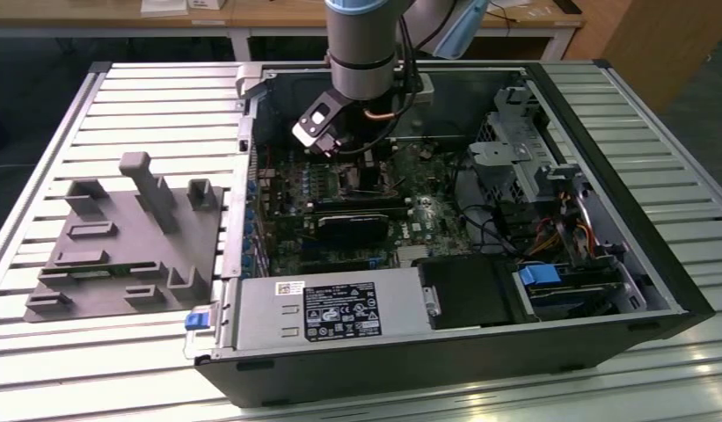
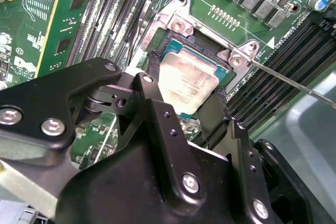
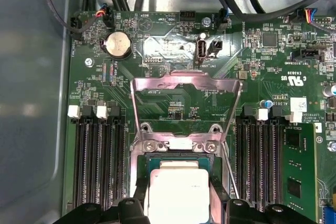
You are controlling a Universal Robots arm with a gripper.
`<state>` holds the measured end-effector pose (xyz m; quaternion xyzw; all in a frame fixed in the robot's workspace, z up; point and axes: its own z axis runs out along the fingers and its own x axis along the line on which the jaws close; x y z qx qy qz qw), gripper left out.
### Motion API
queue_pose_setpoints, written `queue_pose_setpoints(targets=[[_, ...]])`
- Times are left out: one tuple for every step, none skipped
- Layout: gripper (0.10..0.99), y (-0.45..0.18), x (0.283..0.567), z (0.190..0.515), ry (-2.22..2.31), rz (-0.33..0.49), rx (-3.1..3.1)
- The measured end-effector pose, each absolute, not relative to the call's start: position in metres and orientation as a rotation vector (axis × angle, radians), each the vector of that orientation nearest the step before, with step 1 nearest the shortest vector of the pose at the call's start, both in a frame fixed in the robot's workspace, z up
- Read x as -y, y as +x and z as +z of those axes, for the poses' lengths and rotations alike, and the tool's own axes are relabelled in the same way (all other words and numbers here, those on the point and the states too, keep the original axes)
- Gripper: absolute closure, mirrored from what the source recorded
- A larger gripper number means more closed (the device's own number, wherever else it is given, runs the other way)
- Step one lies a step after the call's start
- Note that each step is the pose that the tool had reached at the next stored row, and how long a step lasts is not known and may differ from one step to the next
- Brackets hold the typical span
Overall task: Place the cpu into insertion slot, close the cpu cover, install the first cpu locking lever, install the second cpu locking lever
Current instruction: 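Place the cpu into insertion slot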
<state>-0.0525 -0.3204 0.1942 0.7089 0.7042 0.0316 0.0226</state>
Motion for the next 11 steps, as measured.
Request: queue_pose_setpoints(targets=[[0.549,-0.0525,0.3204,0.1941,2.196,0.098,-2.181],[0.549,-0.0525,0.3203,0.1939,2.196,0.098,-2.181],[0.549,-0.0525,0.3204,0.1938,2.196,0.098,-2.181],[0.549,-0.0525,0.3204,0.1937,2.196,0.098,-2.181],[0.549,-0.0525,0.3204,0.1934,2.196,0.098,-2.181],[0.549,-0.0525,0.3204,0.1933,2.196,0.098,-2.181],[0.549,-0.0525,0.3204,0.1933,2.196,0.098,-2.181],[0.549,-0.0525,0.3204,0.1933,2.196,0.098,-2.180],[0.549,-0.0525,0.3204,0.1933,2.196,0.098,-2.180],[0.549,-0.0525,0.3204,0.1932,2.196,0.098,-2.180],[0.549,-0.0525,0.3204,0.1932,2.196,0.098,-2.180]])
